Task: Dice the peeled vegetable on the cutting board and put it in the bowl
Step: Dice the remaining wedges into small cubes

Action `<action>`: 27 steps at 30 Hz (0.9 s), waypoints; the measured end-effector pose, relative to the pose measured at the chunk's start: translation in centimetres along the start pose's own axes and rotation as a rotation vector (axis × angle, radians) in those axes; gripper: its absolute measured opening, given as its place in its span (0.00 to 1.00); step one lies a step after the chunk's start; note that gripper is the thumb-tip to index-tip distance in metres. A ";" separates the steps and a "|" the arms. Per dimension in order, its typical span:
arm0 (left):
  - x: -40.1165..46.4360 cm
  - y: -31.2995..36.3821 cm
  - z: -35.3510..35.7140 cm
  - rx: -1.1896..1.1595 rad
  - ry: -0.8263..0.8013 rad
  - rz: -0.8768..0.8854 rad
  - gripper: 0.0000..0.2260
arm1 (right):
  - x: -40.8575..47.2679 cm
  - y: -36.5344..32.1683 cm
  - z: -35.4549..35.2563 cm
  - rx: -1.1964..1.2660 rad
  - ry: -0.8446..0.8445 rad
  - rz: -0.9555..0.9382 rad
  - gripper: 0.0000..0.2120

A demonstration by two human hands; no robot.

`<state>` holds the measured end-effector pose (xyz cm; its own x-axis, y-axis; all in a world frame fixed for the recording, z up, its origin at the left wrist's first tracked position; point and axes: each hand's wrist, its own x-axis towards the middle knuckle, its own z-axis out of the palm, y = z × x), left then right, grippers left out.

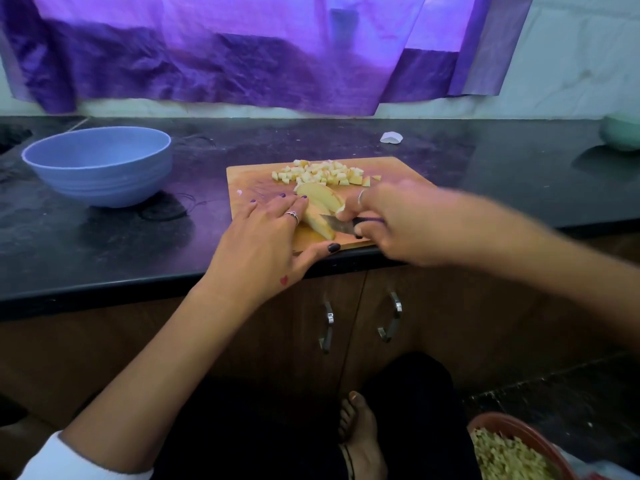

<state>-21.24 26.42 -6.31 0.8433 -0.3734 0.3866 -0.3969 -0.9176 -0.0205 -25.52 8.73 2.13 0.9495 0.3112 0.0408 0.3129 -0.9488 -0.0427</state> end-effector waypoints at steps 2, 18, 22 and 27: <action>0.0 0.0 0.0 -0.011 0.002 0.000 0.43 | 0.2 -0.6 2.8 0.127 0.021 0.024 0.09; -0.1 0.6 -1.2 -0.020 -0.023 0.001 0.34 | -1.1 0.3 3.8 0.134 0.082 -0.017 0.13; 0.0 0.5 -1.4 -0.037 -0.030 -0.005 0.35 | -2.5 1.3 3.6 -0.002 0.097 -0.059 0.17; -0.1 0.2 -1.3 -0.162 -0.037 -0.019 0.36 | -3.6 2.4 2.9 -0.066 0.077 -0.090 0.17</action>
<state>-21.86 26.40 -5.18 0.8627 -0.3636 0.3516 -0.4314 -0.8918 0.1361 -28.16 5.52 -1.04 0.9122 0.3923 0.1184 0.3916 -0.9197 0.0298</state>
